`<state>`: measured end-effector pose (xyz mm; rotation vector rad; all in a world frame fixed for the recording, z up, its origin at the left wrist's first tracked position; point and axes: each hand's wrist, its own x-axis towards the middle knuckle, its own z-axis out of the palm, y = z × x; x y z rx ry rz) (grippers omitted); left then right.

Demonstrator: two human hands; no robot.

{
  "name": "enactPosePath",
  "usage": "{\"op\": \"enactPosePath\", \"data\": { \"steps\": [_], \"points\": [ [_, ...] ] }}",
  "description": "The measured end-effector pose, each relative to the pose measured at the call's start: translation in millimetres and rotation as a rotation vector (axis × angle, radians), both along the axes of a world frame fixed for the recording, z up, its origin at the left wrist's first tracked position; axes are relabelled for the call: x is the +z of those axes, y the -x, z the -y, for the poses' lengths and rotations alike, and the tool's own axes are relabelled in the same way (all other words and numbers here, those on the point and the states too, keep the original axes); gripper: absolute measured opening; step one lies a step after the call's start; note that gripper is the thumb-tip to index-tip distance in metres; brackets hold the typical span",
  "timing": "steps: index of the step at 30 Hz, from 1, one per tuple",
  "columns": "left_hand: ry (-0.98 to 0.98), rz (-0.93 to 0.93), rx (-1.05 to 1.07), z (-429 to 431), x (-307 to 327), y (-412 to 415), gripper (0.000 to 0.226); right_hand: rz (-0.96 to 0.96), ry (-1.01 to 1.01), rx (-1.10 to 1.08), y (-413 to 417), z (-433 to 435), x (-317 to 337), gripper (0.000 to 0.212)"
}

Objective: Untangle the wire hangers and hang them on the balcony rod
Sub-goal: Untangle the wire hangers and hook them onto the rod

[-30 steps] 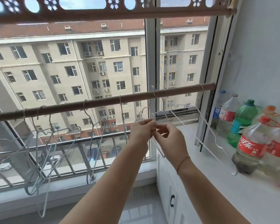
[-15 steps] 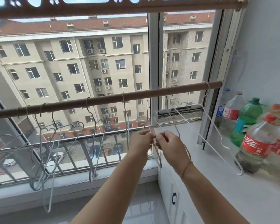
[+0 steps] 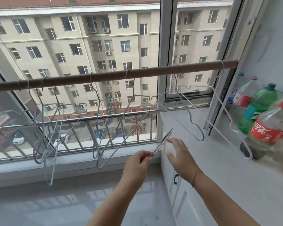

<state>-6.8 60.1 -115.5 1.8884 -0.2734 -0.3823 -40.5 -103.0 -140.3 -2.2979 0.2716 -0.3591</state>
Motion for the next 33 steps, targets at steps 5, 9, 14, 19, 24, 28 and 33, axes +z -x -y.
{"op": "enactPosePath", "data": {
  "steps": [5, 9, 14, 19, 24, 28, 33],
  "points": [
    [-0.134, 0.059, -0.072, -8.3, -11.2, -5.7, 0.03, 0.069, 0.04, -0.102, 25.4, 7.9, -8.1, 0.034],
    [-0.206, 0.11, -0.102, -8.1, -12.7, -10.3, 0.029, 0.078, 0.136, -0.237, 45.8, 16.8, -11.9, 0.028],
    [-0.246, 0.205, -0.172, -0.4, -15.2, -16.1, 0.03, 0.03, 0.296, -0.15, 72.8, 24.0, -16.2, 0.011],
    [-0.254, 0.272, -0.171, 9.1, -13.4, -19.9, 0.023, -0.078, -0.11, 0.046, 104.9, 14.1, 8.5, 0.015],
    [-0.1, 0.301, 0.022, 16.4, -4.0, -5.5, 0.016, -0.092, -0.457, 0.107, 113.7, -13.4, 27.2, 0.016],
    [0.107, 0.122, 0.121, 22.5, 11.2, 15.6, 0.028, 0.008, -0.556, 0.024, 104.5, -30.5, 36.9, 0.019],
    [0.328, -0.052, -0.032, 27.3, 46.2, 33.3, 0.018, 0.125, -0.65, -0.008, 82.4, -44.0, 60.6, 0.023]
  ]
}}
